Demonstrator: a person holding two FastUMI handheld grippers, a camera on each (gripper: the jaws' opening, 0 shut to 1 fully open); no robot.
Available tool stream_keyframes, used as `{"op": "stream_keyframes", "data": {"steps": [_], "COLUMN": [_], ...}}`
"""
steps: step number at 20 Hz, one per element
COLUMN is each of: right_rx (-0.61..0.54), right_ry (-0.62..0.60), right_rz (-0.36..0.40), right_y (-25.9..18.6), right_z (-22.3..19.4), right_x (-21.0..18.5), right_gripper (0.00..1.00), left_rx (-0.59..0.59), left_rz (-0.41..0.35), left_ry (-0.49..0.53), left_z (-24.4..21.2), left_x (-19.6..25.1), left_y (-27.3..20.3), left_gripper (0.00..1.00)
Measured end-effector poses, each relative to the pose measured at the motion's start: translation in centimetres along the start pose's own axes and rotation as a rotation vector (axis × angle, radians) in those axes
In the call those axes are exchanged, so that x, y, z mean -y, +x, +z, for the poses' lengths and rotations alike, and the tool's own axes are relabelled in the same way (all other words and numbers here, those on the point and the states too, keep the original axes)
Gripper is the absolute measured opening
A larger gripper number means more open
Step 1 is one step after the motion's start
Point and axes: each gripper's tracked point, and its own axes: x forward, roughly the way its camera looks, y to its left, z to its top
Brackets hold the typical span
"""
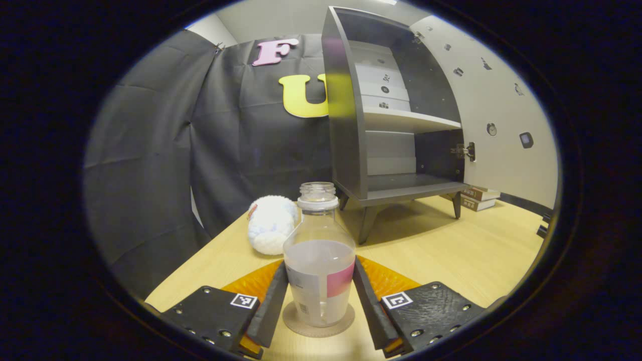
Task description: Open the cabinet door with the right hand, grasp the bottle in the cabinet with the left hand and place it on the coaster, then close the cabinet door with the right hand.
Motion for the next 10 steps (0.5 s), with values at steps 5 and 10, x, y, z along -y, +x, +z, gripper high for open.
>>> {"op": "stream_keyframes", "data": {"steps": [5, 10], "right_rx": [-0.019, -0.003], "right_ry": [-0.002, -0.054], "right_rz": [-0.001, 0.021], "right_y": [-1.7, -3.5], "right_z": [-2.1, -2.9], "right_x": [0.7, 1.1], "right_gripper": [0.98, 0.98], "left_rx": [-0.030, -0.041], "left_rz": [-0.026, -0.030], "left_ry": [0.029, 0.081], "left_z": [-0.2, 1.7], "left_x": [0.5, 0.6], "left_y": [-1.0, -1.6], "left_gripper": [0.74, 0.75]}}
